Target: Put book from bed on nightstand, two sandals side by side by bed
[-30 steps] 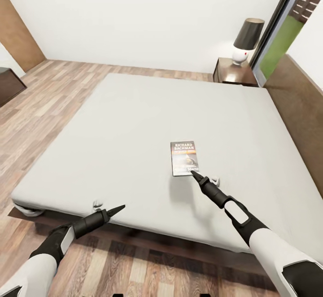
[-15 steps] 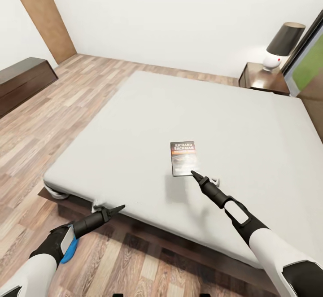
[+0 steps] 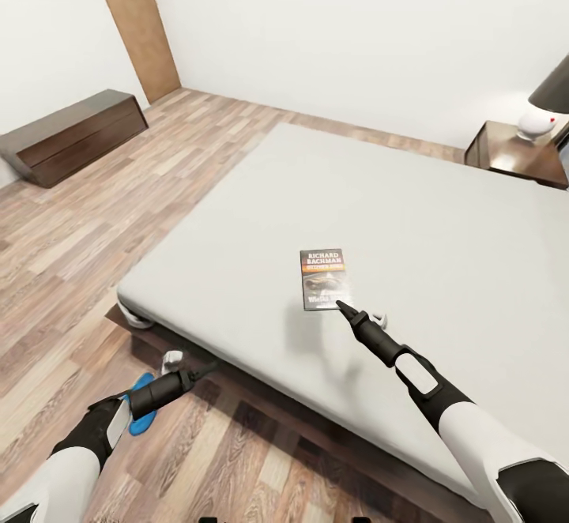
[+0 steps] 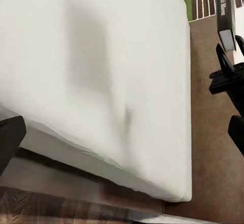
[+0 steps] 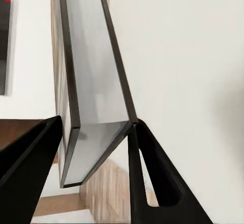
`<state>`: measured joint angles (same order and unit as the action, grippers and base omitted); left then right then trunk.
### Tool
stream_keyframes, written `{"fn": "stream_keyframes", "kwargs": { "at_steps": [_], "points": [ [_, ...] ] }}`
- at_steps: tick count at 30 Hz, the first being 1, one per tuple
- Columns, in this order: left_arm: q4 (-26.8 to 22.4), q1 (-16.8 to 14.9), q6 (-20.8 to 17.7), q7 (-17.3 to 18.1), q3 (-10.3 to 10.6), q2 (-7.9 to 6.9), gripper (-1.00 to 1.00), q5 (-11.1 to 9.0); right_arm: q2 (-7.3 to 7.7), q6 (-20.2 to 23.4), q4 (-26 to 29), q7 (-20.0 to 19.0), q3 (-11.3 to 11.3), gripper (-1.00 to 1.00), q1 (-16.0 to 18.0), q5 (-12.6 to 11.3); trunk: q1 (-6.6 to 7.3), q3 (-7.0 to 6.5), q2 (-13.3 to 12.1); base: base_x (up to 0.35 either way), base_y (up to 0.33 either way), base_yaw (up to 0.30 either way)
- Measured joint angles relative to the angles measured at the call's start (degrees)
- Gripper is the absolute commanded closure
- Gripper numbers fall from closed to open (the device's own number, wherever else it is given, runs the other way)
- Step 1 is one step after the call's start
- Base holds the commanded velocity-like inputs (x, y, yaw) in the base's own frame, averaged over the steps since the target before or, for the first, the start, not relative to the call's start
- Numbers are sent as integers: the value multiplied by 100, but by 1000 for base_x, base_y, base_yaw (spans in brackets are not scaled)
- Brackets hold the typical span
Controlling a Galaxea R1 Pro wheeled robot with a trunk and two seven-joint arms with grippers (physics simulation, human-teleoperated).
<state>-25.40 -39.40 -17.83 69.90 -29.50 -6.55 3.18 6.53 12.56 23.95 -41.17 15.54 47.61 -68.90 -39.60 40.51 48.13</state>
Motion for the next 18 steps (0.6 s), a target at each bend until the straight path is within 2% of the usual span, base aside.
{"fn": "stream_keyframes", "kwargs": {
  "at_steps": [18],
  "points": [
    [0,0,-3,8,0,0,-100,0,0,1,1,-4,0,100,0,0,0,0,0,0,0,294]
  ]
}}
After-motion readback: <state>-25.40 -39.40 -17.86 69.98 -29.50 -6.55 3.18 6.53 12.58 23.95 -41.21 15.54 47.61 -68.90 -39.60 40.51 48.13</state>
